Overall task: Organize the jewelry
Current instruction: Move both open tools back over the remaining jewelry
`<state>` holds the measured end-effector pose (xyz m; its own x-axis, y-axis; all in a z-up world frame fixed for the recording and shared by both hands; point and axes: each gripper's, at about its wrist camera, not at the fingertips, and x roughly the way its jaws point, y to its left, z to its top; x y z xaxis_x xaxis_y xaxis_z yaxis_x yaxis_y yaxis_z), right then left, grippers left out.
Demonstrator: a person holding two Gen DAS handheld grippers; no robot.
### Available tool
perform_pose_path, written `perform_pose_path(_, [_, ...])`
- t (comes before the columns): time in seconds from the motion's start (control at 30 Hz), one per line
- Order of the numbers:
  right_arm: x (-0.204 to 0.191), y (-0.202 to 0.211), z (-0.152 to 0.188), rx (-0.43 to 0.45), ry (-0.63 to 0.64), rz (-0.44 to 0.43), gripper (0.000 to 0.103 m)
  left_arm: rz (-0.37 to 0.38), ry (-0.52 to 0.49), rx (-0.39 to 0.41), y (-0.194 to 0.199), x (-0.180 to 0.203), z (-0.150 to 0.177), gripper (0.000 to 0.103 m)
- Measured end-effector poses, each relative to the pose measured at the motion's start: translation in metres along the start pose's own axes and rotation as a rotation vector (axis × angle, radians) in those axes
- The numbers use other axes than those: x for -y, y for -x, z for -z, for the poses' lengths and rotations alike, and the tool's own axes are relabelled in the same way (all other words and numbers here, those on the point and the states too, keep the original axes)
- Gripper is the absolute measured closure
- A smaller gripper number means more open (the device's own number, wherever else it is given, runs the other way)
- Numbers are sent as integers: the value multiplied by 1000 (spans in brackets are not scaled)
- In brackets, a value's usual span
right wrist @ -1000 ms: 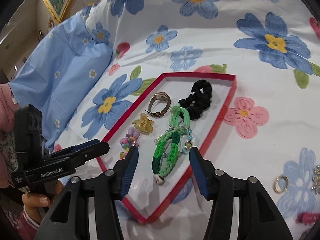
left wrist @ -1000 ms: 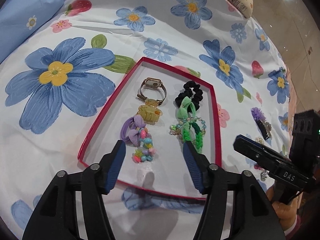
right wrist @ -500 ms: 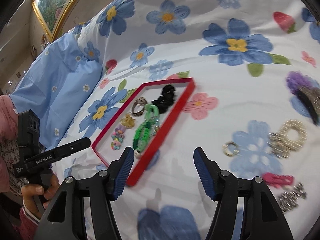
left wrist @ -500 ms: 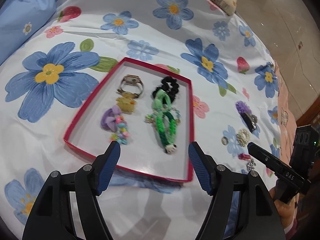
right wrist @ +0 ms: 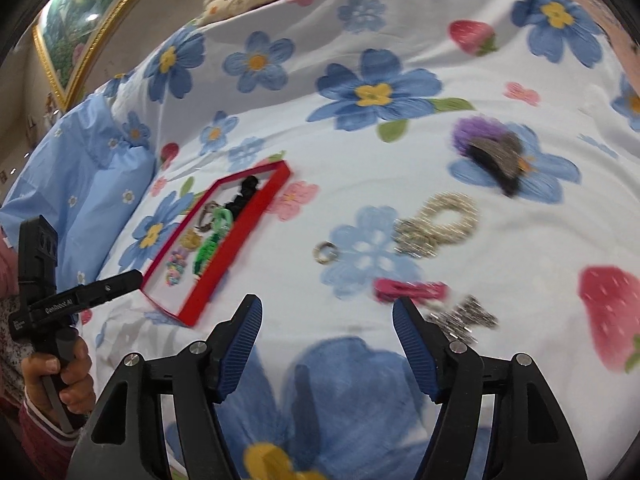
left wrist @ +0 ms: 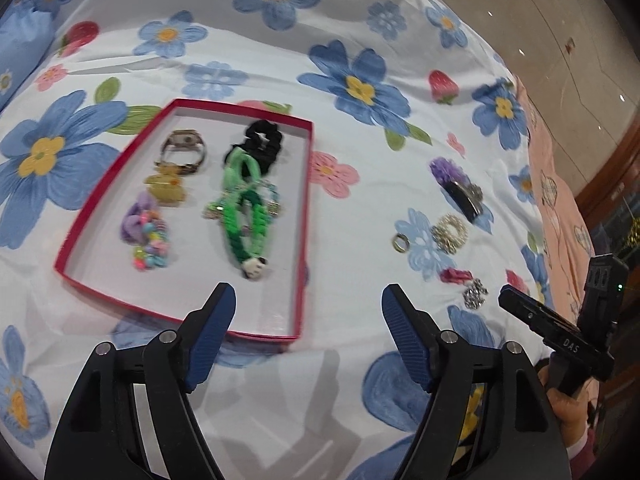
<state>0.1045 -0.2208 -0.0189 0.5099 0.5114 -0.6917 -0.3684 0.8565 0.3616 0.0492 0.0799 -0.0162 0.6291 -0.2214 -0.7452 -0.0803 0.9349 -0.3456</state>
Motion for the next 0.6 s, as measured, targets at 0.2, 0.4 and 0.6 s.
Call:
perform_pose_path(0.2, [24, 4, 10, -9, -29, 41, 31, 10, -52, -29, -12, 21, 0, 27])
perform_pose_path(0.4, [35, -1, 10, -23, -7, 76, 28, 8, -102, -59, -27, 38, -4, 27])
perform_pose_path(0.6, [41, -16, 11, -60, 35, 104, 27, 6, -168, -80, -48, 58, -15, 27])
